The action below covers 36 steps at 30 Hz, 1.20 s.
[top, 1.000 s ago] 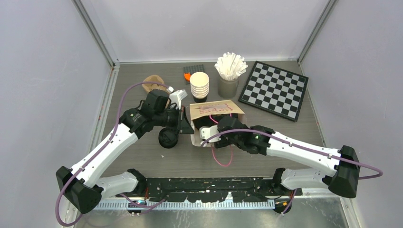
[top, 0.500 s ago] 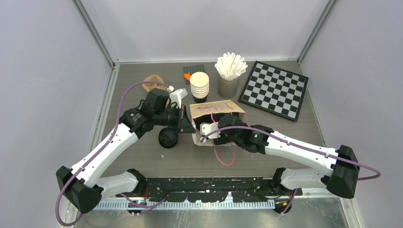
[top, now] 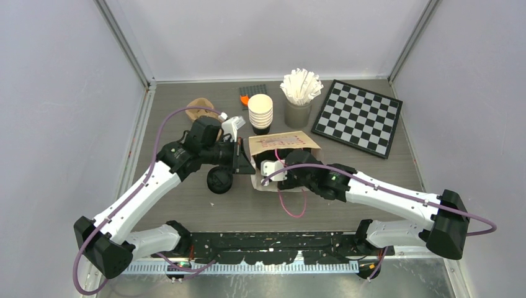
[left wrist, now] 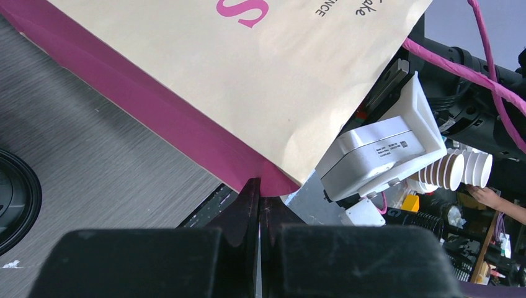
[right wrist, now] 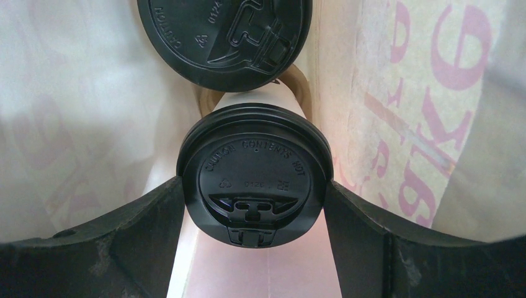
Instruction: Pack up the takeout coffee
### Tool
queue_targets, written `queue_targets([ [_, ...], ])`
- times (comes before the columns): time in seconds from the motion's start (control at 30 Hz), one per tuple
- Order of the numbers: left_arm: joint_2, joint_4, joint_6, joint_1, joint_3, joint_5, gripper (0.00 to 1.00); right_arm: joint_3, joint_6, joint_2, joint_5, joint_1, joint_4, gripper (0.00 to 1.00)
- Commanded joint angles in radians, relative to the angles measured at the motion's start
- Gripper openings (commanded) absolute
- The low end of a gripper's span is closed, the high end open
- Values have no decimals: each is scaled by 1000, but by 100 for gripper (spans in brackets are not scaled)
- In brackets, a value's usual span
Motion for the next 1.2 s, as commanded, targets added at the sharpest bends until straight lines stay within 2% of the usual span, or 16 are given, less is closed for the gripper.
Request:
queue_targets([
  [0.0,-7,35,-6,-5,-6,32,0,-12,16,-13,6,-12,70,65],
  [1.17,-22,46,-42,-3,-24,44,0,-97,26,6,39,-46,183,66],
])
